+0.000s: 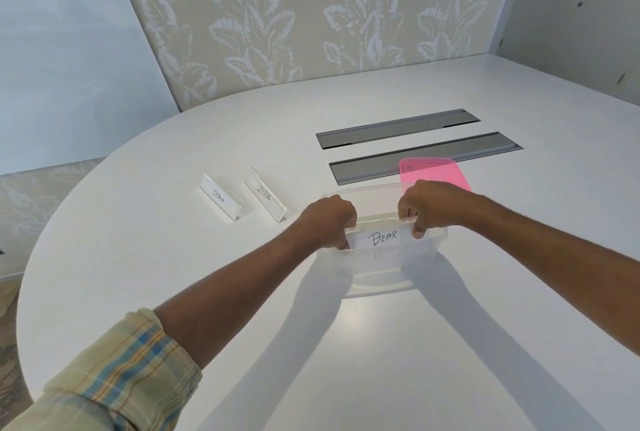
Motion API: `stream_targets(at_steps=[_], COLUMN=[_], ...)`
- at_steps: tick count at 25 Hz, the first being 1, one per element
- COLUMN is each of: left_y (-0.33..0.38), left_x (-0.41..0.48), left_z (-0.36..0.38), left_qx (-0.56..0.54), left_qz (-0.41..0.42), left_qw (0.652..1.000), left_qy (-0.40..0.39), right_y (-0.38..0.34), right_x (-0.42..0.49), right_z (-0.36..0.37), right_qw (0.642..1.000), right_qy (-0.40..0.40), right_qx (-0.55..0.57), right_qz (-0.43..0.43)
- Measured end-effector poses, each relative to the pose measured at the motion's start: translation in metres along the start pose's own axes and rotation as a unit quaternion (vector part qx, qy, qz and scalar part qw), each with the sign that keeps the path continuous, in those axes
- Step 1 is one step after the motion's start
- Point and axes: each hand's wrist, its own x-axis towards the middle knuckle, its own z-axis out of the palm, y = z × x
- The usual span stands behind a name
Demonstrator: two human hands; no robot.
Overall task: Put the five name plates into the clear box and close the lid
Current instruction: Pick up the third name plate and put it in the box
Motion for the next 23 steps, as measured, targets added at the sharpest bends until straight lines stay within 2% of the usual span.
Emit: stream_targets(at_steps=[13,20,23], left_y=[0.001,-0.003,-0.006], left_x=[0.020,0.024,0.019], left_z=[0.018,0.024,0.019], left_qx=[0.041,0.042,-0.009], left_qz=[0.043,0.058,0.060], left_qw=[0.998,0.997,0.998], left_qy=[-0.033,-0.015,0.014], right_y=[-0.005,-0.008,-0.009], right_x=[0.010,0.008,0.006], right_z=[0.014,0.013,0.013], right_qw=[0.998,0.997,0.999], right_qy=[-0.035,-0.046,-0.038], right_qx=[-0.047,-0.049,-0.017], right_qz=[-0.030,-0.029,-0.017])
